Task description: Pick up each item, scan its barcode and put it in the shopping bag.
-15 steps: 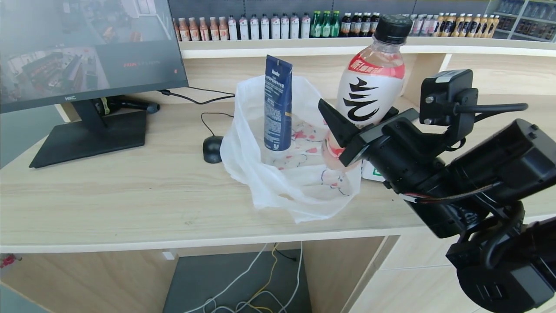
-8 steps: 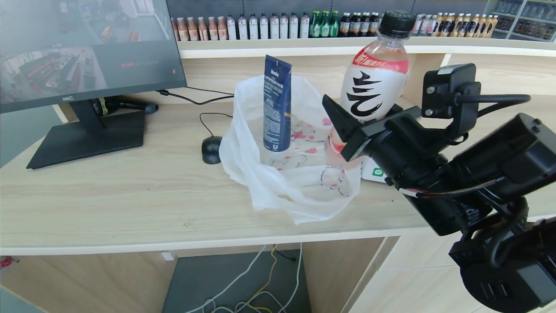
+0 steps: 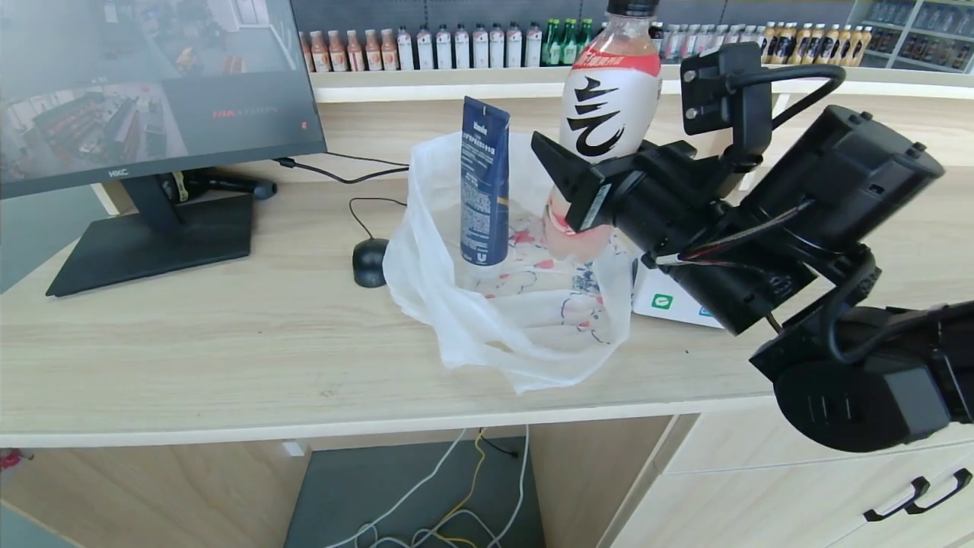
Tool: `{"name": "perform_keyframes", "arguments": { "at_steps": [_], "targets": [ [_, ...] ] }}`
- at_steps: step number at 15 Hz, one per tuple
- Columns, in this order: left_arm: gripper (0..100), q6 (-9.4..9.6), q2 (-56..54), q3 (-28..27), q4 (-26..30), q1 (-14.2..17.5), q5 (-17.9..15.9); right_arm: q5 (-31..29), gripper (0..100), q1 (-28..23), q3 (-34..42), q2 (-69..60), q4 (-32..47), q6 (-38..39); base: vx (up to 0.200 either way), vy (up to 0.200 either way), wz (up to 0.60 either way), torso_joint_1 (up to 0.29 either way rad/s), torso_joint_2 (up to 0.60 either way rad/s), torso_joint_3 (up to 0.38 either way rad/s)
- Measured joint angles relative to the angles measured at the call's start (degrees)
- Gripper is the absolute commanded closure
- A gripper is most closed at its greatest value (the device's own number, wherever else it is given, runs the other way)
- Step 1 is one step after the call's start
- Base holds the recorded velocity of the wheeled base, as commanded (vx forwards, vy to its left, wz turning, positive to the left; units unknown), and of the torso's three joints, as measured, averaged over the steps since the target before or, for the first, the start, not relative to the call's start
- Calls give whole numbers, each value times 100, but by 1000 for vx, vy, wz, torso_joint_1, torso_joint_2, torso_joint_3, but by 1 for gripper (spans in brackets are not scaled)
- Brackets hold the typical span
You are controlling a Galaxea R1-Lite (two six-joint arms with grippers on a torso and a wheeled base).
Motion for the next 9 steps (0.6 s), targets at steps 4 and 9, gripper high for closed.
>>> {"name": "perform_keyframes", "arguments": {
  "at_steps": [4,9],
  "targets": [
    [0,-2,0,0,0,-2,0,-11,100,-290,-273,404,6,95,0,0,0,0,0,0],
    [0,-2,0,0,0,0,0,-17,100,-477,-363,775,2,76,0,0,0,0,0,0]
  ]
}}
